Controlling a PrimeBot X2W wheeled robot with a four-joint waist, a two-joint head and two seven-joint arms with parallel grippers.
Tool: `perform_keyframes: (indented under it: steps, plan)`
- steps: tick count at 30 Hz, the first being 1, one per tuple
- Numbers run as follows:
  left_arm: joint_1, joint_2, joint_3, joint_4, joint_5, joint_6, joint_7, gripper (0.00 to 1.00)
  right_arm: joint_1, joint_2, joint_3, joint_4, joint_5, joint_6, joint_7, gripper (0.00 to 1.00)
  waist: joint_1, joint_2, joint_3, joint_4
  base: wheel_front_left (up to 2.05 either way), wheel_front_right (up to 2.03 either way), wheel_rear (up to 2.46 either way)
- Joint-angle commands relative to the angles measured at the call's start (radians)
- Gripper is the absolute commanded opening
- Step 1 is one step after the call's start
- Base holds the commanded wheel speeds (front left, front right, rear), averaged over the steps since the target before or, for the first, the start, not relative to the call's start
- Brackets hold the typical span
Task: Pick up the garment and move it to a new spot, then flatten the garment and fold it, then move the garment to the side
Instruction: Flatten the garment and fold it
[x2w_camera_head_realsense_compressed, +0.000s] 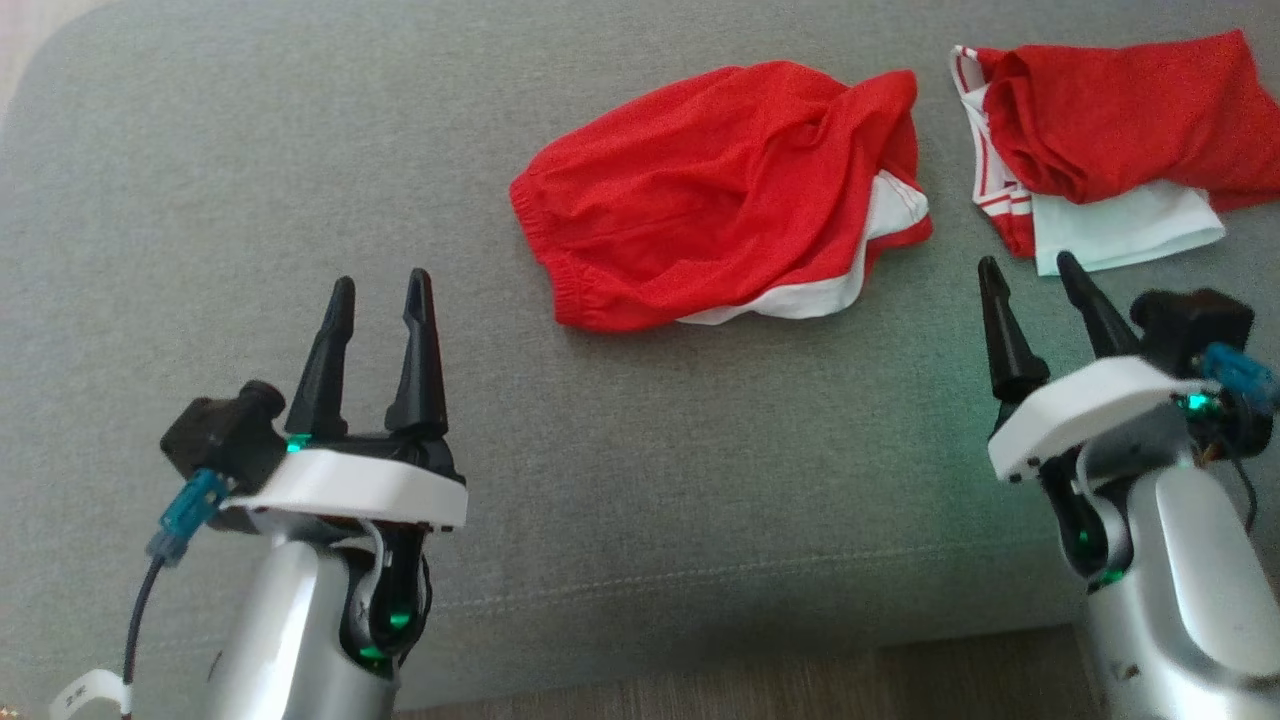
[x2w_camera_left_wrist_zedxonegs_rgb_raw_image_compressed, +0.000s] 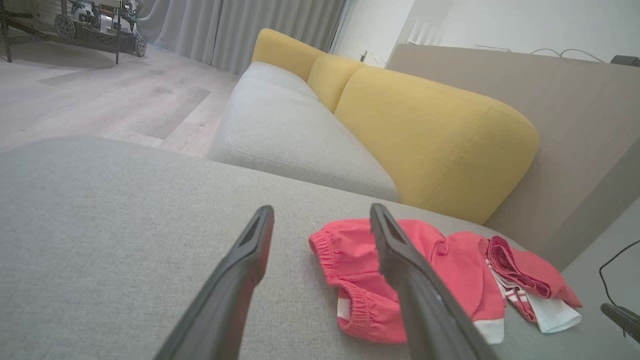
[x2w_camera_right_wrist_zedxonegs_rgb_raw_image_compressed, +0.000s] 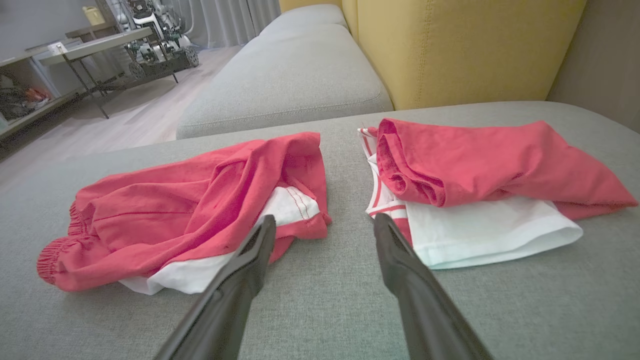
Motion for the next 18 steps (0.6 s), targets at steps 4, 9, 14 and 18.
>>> perform_keyframes:
  steps: [4, 9, 14, 18]
  plan:
    - [-0.021, 0.012, 0.02, 0.008, -0.007, -0.013, -0.005, 1.0, 0.001, 0.017, 0.021, -0.07, 0.015, 0.0, -0.027, 1.0, 0.0, -0.0001, 0.009, -0.019, 0.0, 0.0, 0.0]
    - [-0.042, 0.012, -0.039, 0.102, 0.023, -0.062, -0.005, 1.0, 0.0, 0.024, 0.036, -0.09, 0.022, 0.0, -0.039, 1.0, 0.0, -0.0001, 0.025, -0.045, 0.0, 0.0, 0.0]
    - [-0.099, 0.012, -0.094, 0.228, 0.061, -0.098, -0.005, 1.0, -0.002, 0.027, 0.05, -0.093, 0.031, 0.0, -0.052, 1.0, 0.0, -0.0001, 0.044, -0.077, 0.0, 0.0, 0.0]
    - [-0.168, 0.012, -0.106, 0.319, 0.074, -0.11, -0.005, 1.0, -0.005, 0.028, 0.05, -0.089, 0.034, 0.0, -0.06, 1.0, 0.0, -0.0001, 0.062, -0.1, 0.0, 0.0, 0.0]
